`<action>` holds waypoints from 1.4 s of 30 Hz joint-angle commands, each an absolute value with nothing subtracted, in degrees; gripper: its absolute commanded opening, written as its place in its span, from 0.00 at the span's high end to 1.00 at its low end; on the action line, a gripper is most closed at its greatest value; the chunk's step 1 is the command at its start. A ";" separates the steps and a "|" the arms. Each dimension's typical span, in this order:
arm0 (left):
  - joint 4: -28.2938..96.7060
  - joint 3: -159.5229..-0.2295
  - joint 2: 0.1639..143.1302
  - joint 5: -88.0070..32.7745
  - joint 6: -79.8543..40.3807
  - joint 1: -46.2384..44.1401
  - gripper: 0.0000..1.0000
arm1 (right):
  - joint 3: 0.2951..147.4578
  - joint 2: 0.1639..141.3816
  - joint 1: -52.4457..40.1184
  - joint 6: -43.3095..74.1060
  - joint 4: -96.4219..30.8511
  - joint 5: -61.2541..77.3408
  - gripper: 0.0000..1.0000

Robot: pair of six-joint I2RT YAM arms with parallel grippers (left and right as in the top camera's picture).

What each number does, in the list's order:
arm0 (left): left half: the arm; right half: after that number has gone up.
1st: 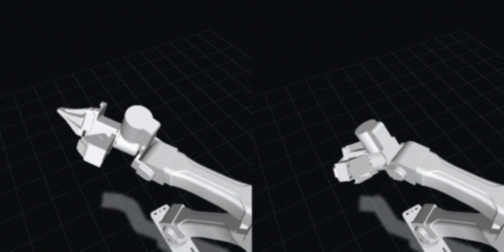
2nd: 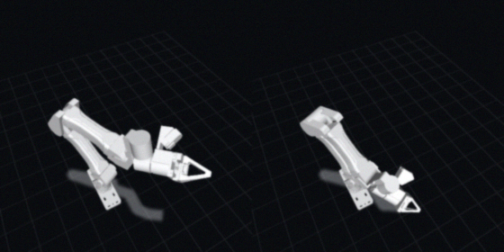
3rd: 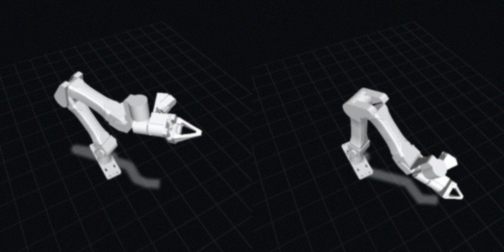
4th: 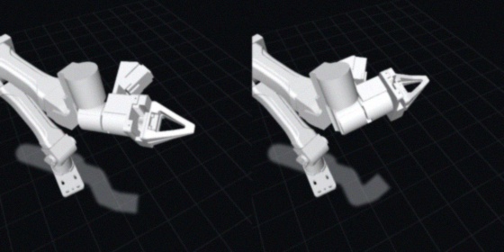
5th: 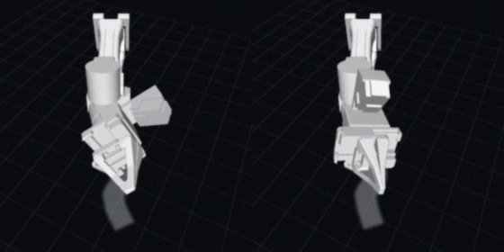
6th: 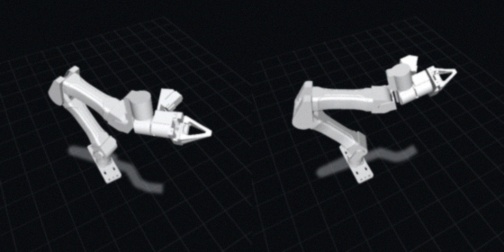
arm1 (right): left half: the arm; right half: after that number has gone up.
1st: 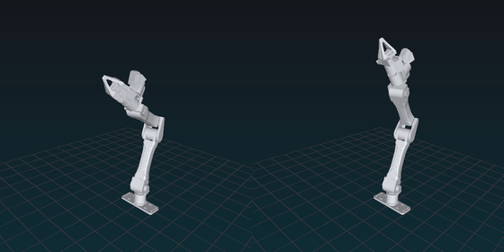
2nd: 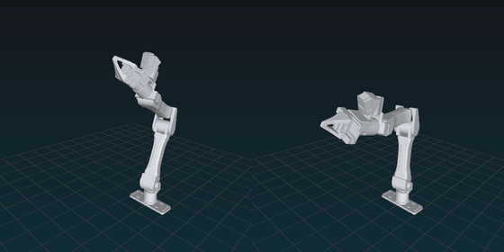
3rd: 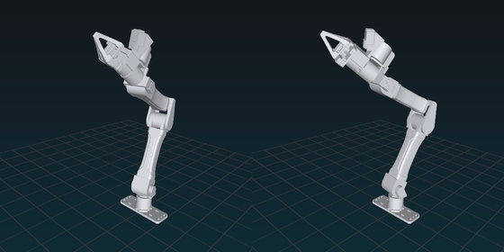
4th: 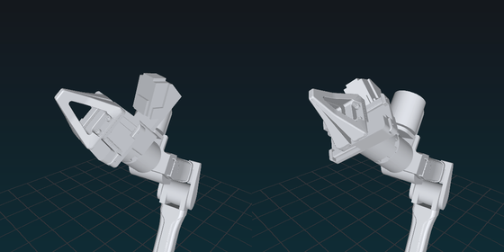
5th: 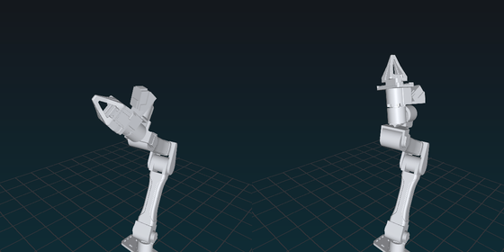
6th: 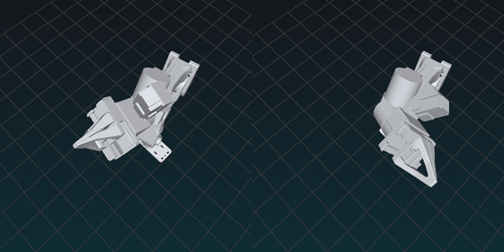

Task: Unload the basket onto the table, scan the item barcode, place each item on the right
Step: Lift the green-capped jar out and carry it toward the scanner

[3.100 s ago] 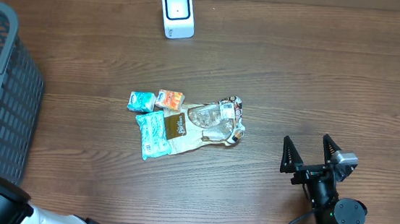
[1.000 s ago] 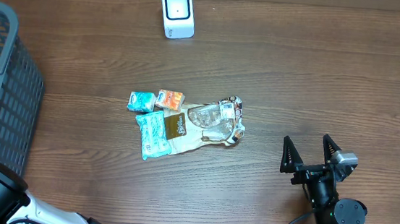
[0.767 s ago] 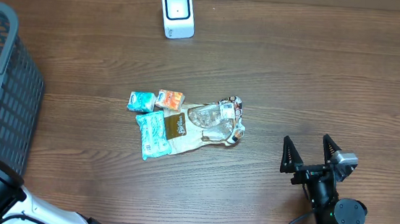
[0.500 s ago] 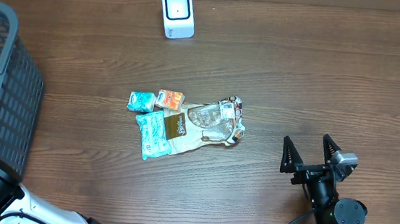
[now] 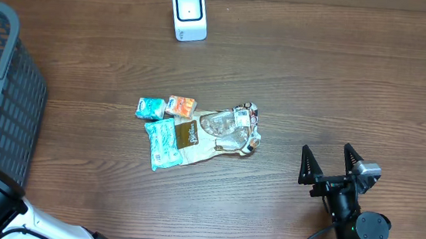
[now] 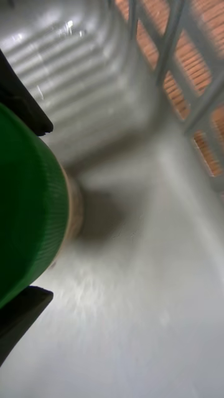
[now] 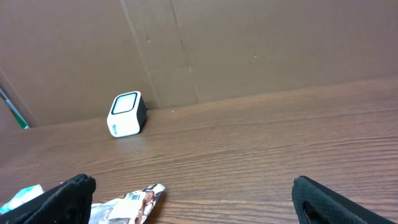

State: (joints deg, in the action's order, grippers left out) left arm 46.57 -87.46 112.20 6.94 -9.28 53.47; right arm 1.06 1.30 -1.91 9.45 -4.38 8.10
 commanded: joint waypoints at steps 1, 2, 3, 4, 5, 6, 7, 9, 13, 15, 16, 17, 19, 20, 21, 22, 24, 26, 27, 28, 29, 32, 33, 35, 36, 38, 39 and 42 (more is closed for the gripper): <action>47.57 -93.82 105.34 2.94 -9.93 52.80 0.43 | 0.49 1.26 -1.96 10.07 -4.19 7.57 0.00; 48.07 -95.00 104.31 1.74 -10.50 52.80 0.43 | 0.49 1.26 -1.96 10.04 -4.19 7.57 0.00; 48.47 -95.90 103.46 0.97 -10.96 52.80 0.43 | 0.49 1.26 -1.96 10.07 -4.19 7.57 0.00; 48.90 -96.88 102.35 -0.14 -11.40 52.80 0.43 | 0.49 1.26 -1.96 10.07 -4.19 7.57 0.00; 49.12 -97.67 101.19 -1.19 -11.86 52.69 0.43 | 0.49 1.26 -1.96 10.07 -4.19 7.57 0.00; 49.15 -98.28 99.92 -2.57 -11.86 52.58 0.43 | 0.49 1.26 -1.96 10.07 -4.19 7.57 0.00; 49.08 -98.76 98.70 -3.60 -12.05 52.40 0.43 | 0.49 1.26 -1.96 10.07 -4.19 7.57 0.00; 48.99 -99.63 96.20 -5.02 -13.50 51.94 0.43 | 0.49 1.26 -1.96 10.04 -4.19 7.57 0.00; 48.99 -100.71 90.70 -7.94 -15.00 50.28 0.42 | 0.49 1.26 -1.96 10.07 -4.19 7.55 0.00; 48.82 -100.77 88.09 -9.23 -15.97 49.15 0.43 | 0.49 1.26 -1.96 10.07 -4.19 7.55 0.00; 48.66 -100.77 86.76 -9.89 -16.45 48.40 0.41 | 0.49 1.26 -1.96 10.07 -4.19 7.57 0.00; 48.60 -100.77 85.58 -10.35 -16.82 47.62 0.41 | 0.49 1.26 -1.96 10.04 -4.19 7.57 0.00; 48.56 -100.77 82.37 -10.57 -16.95 44.95 0.42 | 0.49 1.26 -1.96 10.07 -4.19 7.55 0.00; 48.36 -100.77 81.08 -10.55 -16.95 43.72 0.42 | 0.49 1.26 -1.96 10.07 -4.19 7.57 0.00; 48.14 -100.77 79.75 -10.55 -16.95 42.48 0.42 | 0.49 1.26 -1.96 10.07 -4.19 7.57 0.00; 47.99 -100.77 78.70 -10.55 -16.95 41.41 0.42 | 0.49 1.26 -1.96 10.04 -4.19 7.55 0.00; 47.88 -100.77 76.25 -10.55 -16.95 38.92 0.42 | 0.49 1.26 -1.96 10.07 -4.19 7.57 0.00; 48.03 -100.77 73.95 -10.55 -16.91 36.23 0.42 | 0.49 1.26 -1.96 10.07 -4.19 7.55 0.00; 48.60 -100.77 72.49 -10.59 -16.93 34.11 0.42 | 0.49 1.26 -1.96 10.07 -4.19 7.57 0.00; 49.25 -100.77 71.64 -10.57 -16.93 32.56 0.42 | 0.49 1.26 -1.96 10.07 -4.19 7.57 0.00; 50.02 -100.77 70.91 -10.57 -16.93 30.89 0.42 | 0.49 1.26 -1.96 10.07 -4.19 7.55 0.00; 52.77 -100.77 69.93 -10.55 -16.93 26.30 0.42 | 0.49 1.26 -1.96 10.07 -4.19 7.57 0.00; 53.93 -100.77 69.95 -10.50 -16.93 24.64 0.42 | 0.49 1.26 -1.96 10.07 -4.19 7.57 0.00; 56.71 -100.16 70.54 -9.52 -16.91 20.32 0.44 | 0.49 1.26 -1.96 10.04 -4.19 7.55 0.00; 57.28 -99.79 70.91 -8.71 -16.93 19.09 0.44 | 0.49 1.26 -1.96 10.07 -4.19 7.55 0.00; 58.67 -98.98 72.03 -6.61 -16.93 16.23 0.44 | 0.49 1.26 -1.96 10.07 -4.19 7.57 0.00; 59.24 -98.70 72.73 -5.69 -16.93 15.20 0.44 | 0.49 1.26 -1.96 10.04 -4.19 7.57 0.00; 61.08 -98.28 75.42 -4.23 -16.75 12.49 0.44 | 0.49 1.26 -1.96 10.04 -4.19 7.57 0.00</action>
State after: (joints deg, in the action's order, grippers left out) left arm 60.27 -99.11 72.79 -7.38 -16.40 15.05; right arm 1.06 1.30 -1.91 9.45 -4.38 8.08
